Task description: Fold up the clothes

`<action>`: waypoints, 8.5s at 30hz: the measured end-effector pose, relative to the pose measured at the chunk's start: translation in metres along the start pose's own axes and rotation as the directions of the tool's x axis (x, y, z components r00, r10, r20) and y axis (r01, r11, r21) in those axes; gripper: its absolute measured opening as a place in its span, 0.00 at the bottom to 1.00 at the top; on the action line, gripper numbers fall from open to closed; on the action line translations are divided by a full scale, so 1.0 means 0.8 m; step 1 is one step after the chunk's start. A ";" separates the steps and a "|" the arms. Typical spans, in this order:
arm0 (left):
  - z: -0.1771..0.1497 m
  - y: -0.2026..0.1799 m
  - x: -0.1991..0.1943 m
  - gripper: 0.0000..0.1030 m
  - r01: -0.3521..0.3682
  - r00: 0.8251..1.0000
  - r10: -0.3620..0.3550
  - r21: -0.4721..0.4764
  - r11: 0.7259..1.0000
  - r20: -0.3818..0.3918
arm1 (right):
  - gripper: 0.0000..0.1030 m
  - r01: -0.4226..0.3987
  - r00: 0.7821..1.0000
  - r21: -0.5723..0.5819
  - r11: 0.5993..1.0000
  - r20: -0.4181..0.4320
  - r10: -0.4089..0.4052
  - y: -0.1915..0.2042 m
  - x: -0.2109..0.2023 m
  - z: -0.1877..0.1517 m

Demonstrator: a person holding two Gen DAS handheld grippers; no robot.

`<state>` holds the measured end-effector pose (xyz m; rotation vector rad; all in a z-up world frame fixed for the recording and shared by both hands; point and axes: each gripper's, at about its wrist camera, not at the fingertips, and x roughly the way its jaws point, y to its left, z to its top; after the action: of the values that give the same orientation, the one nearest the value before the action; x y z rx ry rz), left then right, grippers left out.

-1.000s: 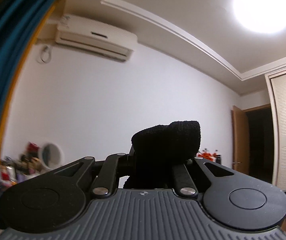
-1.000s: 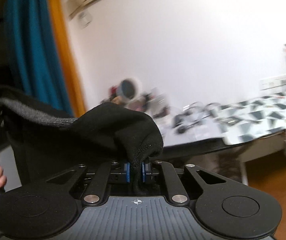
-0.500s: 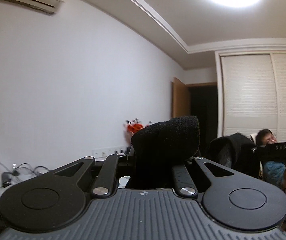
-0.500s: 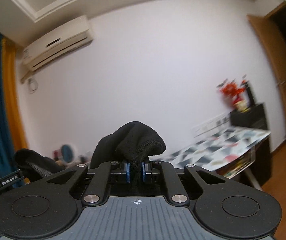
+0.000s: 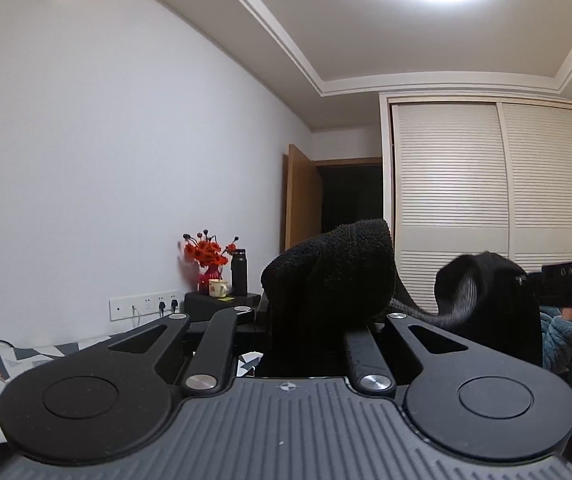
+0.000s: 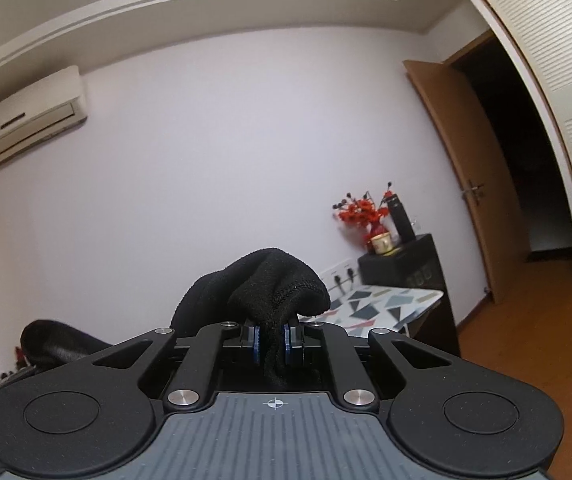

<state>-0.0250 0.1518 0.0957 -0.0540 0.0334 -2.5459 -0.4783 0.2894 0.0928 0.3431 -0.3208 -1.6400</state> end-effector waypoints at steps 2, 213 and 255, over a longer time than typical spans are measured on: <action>-0.005 0.028 0.020 0.12 -0.015 1.000 0.015 -0.005 1.000 0.005 | 0.09 -0.019 1.000 -0.012 1.000 0.008 0.019 0.003 0.053 0.009; -0.297 0.386 0.715 0.26 -0.784 0.370 0.477 0.008 0.621 -0.797 | 0.41 -0.372 0.732 -0.220 0.902 -0.667 0.140 -0.301 1.187 -0.214; -0.288 0.347 0.704 0.13 -0.642 0.425 0.300 -0.051 0.765 -0.854 | 0.03 0.035 0.747 -0.379 0.925 -0.605 -0.276 -0.379 1.206 -0.206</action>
<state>-0.3462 -0.3910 -0.1268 0.8806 0.7943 -1.7120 -0.7732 -0.6432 -0.2121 0.6596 0.5436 -1.5948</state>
